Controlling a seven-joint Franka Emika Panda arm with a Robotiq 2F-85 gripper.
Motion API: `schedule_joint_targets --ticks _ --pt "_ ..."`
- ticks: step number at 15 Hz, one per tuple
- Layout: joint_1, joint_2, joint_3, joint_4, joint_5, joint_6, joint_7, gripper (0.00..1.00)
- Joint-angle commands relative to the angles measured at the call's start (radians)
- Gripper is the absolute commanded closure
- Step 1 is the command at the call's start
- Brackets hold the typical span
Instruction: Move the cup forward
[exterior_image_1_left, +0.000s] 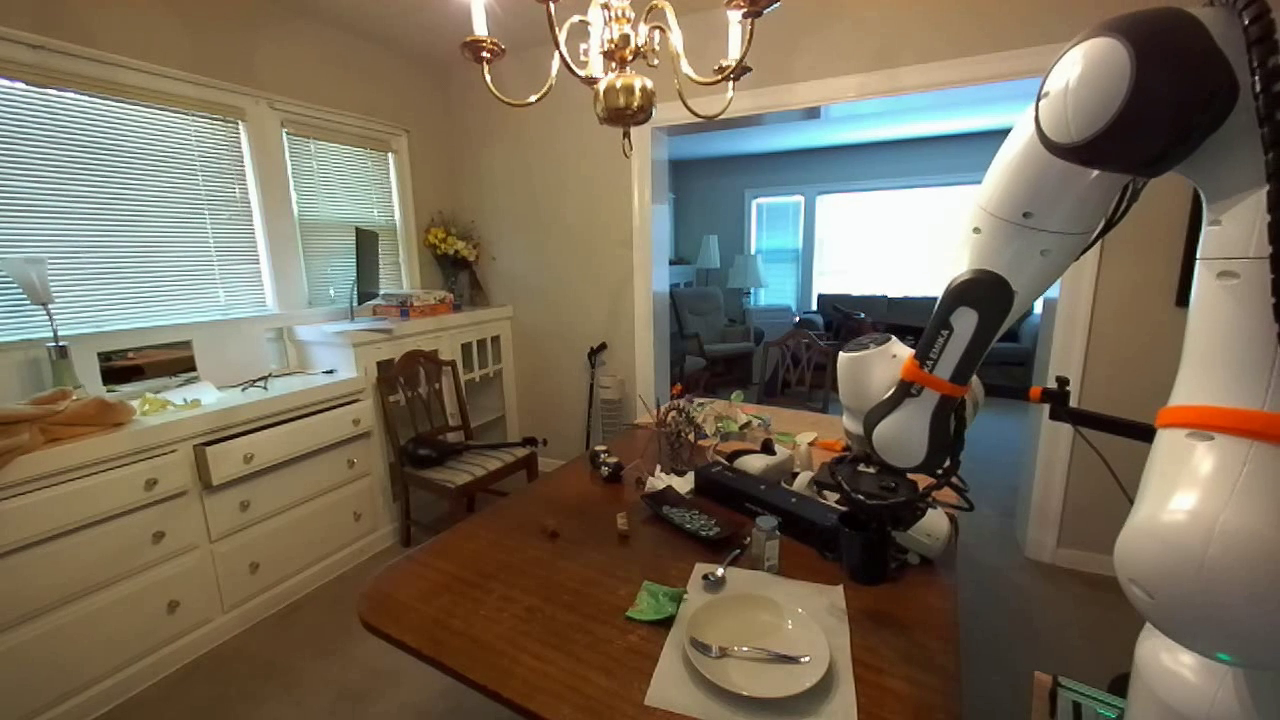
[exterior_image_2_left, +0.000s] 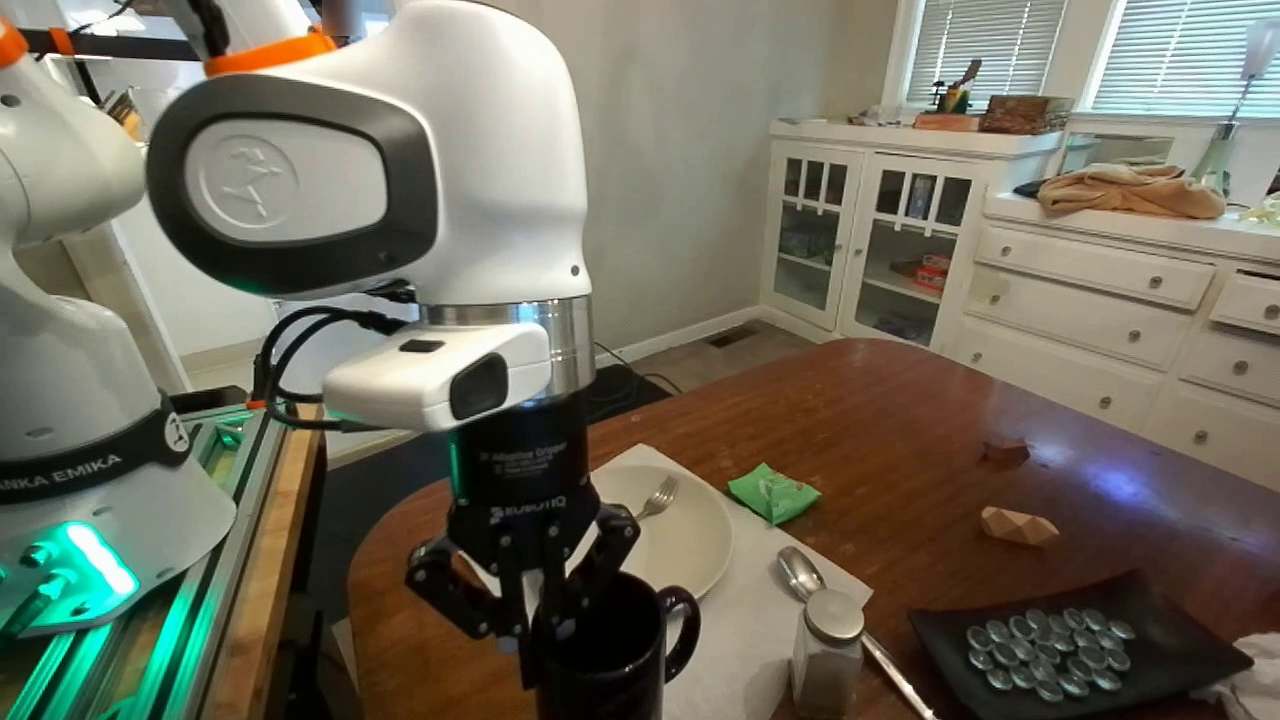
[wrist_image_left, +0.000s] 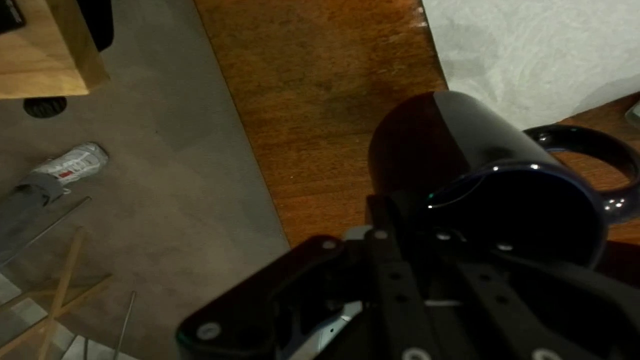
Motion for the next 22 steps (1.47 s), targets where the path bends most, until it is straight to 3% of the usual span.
schedule_joint_targets --ticks 1,6,10,11,12,13,14,17,22 --pt "-0.005 0.046 -0.040 0.004 -0.085 0.101 0.017 0.98" --pt "-0.042 0.140 -0.080 0.007 -0.041 0.313 -0.006 0.98" --pt "-0.100 0.201 -0.031 -0.002 0.054 0.469 -0.022 0.98" --pt "-0.131 0.217 0.012 -0.007 0.092 0.501 -0.028 0.98" --pt "-0.088 0.227 0.004 -0.024 0.235 0.527 -0.115 0.98" --pt "-0.206 0.230 0.126 -0.013 0.184 0.521 -0.045 0.98" --pt "-0.241 0.238 0.182 -0.007 0.219 0.512 -0.055 0.98" --pt "-0.445 0.253 0.427 0.015 0.267 0.466 -0.071 0.98" --pt "-0.750 0.274 0.734 0.073 0.354 0.310 -0.137 0.98"
